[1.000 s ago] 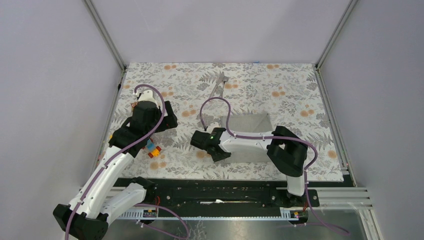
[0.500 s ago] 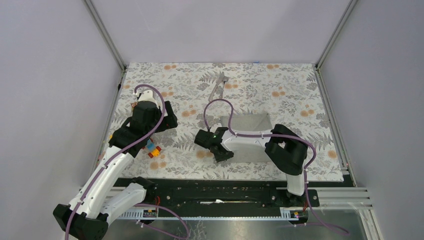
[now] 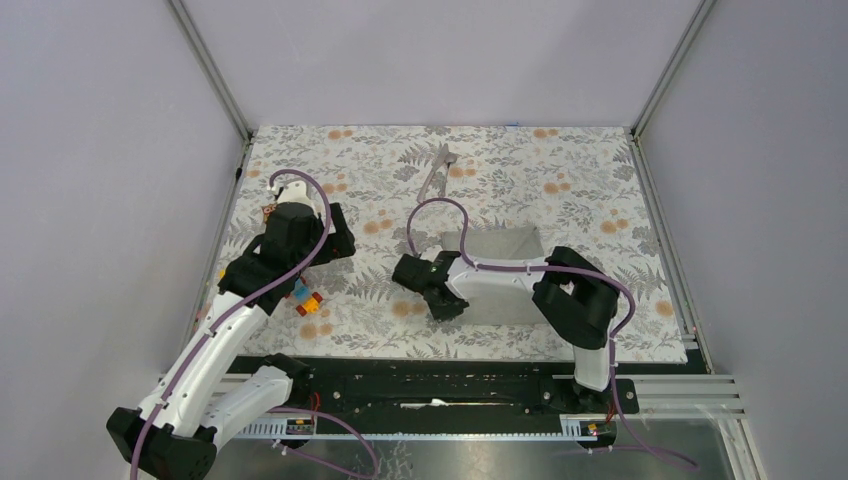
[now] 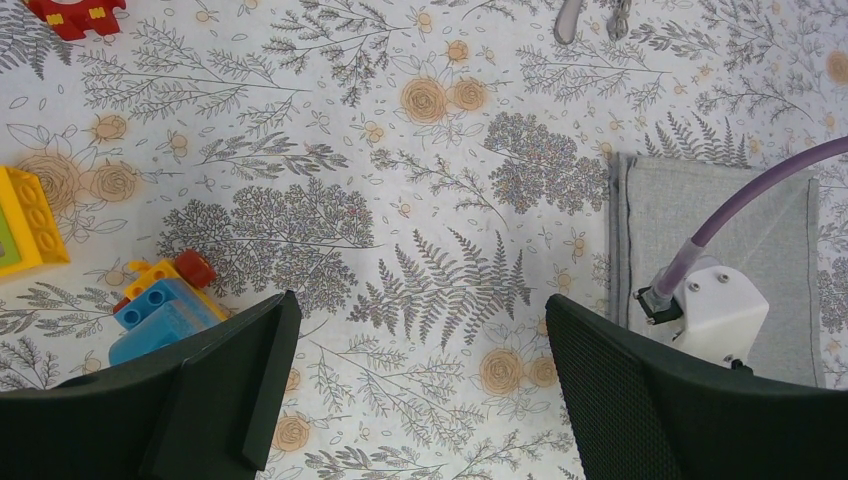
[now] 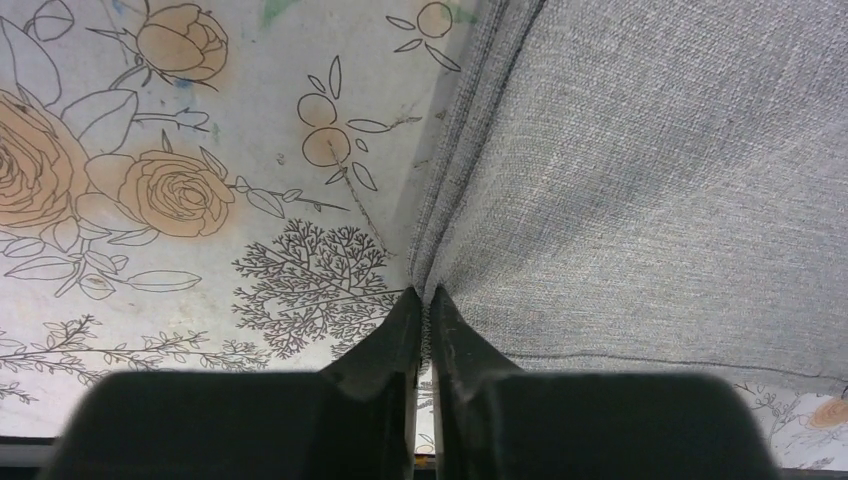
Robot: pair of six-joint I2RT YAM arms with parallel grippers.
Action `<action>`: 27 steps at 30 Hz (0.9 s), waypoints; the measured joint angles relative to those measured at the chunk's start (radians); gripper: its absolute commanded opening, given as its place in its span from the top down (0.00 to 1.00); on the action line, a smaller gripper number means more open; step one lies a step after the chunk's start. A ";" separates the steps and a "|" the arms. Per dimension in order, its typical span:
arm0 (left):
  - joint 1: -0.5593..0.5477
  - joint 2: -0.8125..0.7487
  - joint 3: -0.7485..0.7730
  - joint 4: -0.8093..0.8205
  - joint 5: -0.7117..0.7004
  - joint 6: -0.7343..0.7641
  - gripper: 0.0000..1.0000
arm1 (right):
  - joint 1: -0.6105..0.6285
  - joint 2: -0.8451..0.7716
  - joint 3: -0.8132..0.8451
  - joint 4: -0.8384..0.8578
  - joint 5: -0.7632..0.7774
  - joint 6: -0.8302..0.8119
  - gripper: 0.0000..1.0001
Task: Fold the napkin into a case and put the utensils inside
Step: Pick up the upper triangle-folded napkin from the center of the board.
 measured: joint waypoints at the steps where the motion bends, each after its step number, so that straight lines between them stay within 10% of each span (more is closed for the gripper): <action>1: 0.000 0.001 0.000 0.000 0.002 0.000 0.01 | -0.002 -0.003 -0.002 -0.002 0.003 -0.005 0.96; 16: 0.010 0.091 -0.041 0.078 0.175 -0.074 0.01 | -0.019 -0.202 -0.129 0.088 -0.050 -0.053 1.00; 27: 0.005 0.429 -0.335 0.646 0.628 -0.507 0.01 | -0.066 -0.399 -0.305 0.197 -0.135 -0.078 1.00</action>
